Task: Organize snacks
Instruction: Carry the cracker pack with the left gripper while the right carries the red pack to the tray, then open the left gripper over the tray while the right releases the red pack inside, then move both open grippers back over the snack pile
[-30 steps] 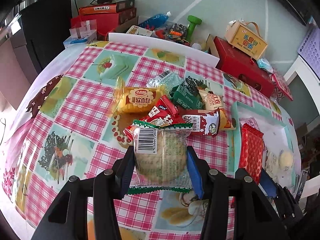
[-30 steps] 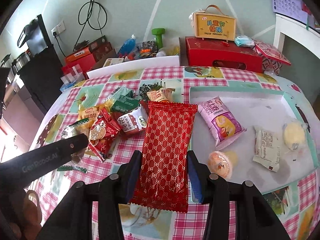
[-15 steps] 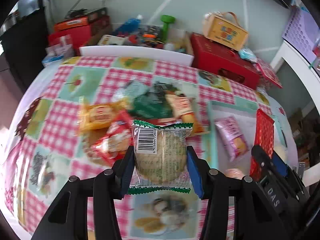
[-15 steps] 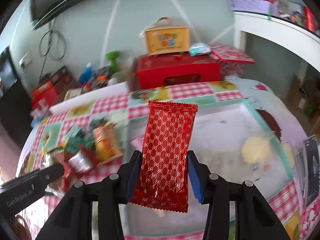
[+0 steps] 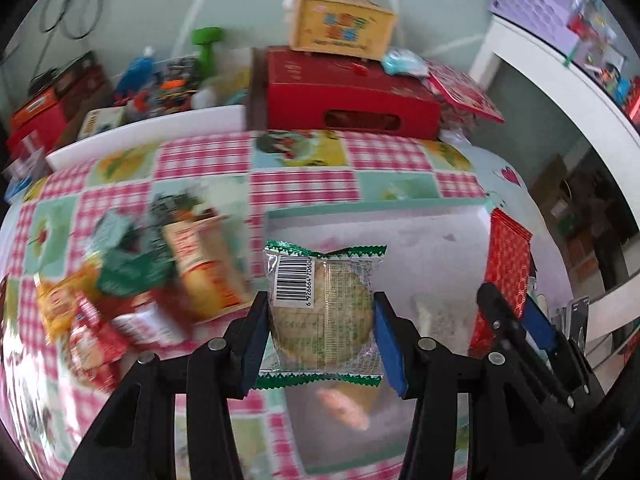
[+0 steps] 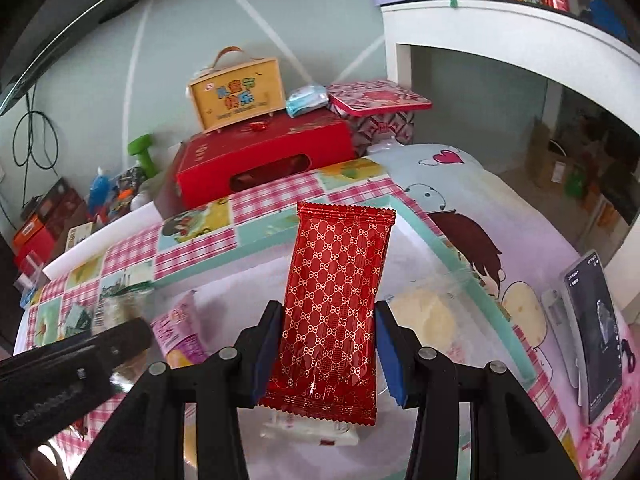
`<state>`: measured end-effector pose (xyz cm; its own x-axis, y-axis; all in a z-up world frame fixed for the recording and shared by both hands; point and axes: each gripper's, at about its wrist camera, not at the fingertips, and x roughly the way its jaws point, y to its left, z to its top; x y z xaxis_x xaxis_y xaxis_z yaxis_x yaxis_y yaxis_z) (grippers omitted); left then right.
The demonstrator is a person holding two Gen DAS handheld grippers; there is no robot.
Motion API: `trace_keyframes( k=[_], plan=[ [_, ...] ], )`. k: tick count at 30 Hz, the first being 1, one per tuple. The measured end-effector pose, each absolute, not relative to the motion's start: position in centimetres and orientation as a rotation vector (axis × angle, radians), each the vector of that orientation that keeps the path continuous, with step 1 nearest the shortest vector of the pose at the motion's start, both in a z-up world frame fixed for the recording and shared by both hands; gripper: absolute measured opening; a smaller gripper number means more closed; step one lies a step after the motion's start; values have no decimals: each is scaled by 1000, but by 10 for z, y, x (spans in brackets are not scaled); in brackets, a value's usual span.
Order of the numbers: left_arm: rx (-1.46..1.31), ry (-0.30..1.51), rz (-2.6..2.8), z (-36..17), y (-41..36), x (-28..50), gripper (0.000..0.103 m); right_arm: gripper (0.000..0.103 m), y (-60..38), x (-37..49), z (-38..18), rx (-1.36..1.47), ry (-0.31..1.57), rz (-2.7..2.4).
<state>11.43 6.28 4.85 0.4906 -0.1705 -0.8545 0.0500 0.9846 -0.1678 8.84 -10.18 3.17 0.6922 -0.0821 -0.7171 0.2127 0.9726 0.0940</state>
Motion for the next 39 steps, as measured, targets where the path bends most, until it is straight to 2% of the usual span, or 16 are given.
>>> trace_keyframes(
  k=[13,16,22,25,26,27,34,37,39],
  plan=[
    [-125,1100,-172,23,27,153,52,49,-115,97,17,170,830,-207],
    [-151,1104,-168,21,31,154,60,49,-115,98,15,163,841,-212],
    [-163,1084,-166,31,39,149,61,49,-109,96,20,130,829,-196],
    [-166,1074,-149,36,47,144,68,57,-105,96,22,129,824,-185],
    [-166,1070,-141,37,49,143,76,57,-104,95,23,127,823,-181],
    [-165,1065,-130,38,54,141,78,57,-103,95,24,124,823,-180],
    [-161,1070,-10,36,91,131,79,70,-95,94,25,110,849,-190],
    [-168,1095,39,27,108,127,83,77,-90,94,25,108,868,-190],
    [-178,1113,63,21,120,123,83,78,-85,93,25,106,878,-183]
  ],
)
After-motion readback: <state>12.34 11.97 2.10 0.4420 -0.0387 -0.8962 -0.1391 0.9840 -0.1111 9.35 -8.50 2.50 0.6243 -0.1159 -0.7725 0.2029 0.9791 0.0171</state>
